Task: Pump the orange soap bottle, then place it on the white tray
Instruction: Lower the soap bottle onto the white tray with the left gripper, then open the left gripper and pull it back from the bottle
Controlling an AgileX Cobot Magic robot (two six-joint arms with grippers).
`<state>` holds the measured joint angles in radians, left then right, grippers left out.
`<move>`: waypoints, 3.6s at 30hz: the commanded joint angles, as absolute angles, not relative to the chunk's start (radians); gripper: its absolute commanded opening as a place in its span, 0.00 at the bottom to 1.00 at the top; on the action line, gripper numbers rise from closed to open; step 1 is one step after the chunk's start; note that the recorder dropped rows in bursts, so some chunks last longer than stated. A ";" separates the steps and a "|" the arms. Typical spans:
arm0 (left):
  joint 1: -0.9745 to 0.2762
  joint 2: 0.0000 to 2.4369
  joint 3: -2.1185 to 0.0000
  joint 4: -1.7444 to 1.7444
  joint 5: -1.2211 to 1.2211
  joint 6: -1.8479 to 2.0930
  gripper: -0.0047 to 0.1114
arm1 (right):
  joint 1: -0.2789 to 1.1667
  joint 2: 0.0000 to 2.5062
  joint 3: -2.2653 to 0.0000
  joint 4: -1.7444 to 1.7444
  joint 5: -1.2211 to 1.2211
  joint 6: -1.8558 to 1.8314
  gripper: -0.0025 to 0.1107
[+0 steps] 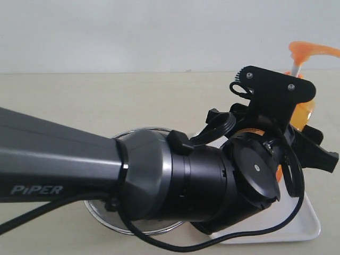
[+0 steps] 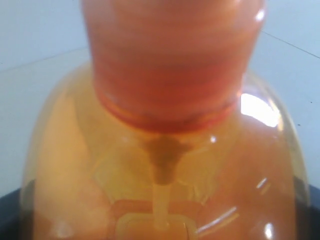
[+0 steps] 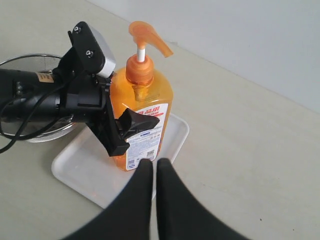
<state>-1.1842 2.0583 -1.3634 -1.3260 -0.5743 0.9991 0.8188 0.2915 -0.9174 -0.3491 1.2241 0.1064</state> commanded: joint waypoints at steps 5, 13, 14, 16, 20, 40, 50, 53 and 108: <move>-1.185 2.041 -1.367 -1.297 -0.609 0.993 0.08 | 0.817 0.288 -0.916 -0.354 1.221 0.100 0.02; -1.185 2.041 -1.367 -1.291 -0.612 0.993 0.08 | 0.817 0.288 -0.916 -0.354 1.221 0.100 0.02; -1.185 2.041 -1.367 -1.291 -0.612 0.993 0.08 | 0.817 0.288 -0.916 -0.354 1.221 0.100 0.02; -1.185 2.041 -1.367 -1.291 -0.612 0.993 0.08 | 0.817 0.288 -0.916 -0.354 1.221 0.100 0.02; -1.185 2.041 -1.367 -1.291 -0.612 0.993 0.08 | 0.817 0.288 -0.916 -0.354 1.221 0.100 0.02; -1.185 2.041 -1.367 -1.395 -0.620 1.095 0.08 | 0.817 0.288 -0.916 -0.354 1.221 0.102 0.02; -1.173 2.043 -1.367 -1.385 -0.522 1.097 0.13 | 0.817 0.288 -0.916 -0.354 1.221 0.104 0.02; -1.162 2.043 -1.367 -1.380 -0.512 1.097 0.32 | 0.817 0.288 -0.916 -0.354 1.221 0.104 0.02; -1.163 1.547 -1.126 -1.744 -0.618 1.530 0.69 | 0.817 0.288 -0.916 -0.354 1.221 0.110 0.02</move>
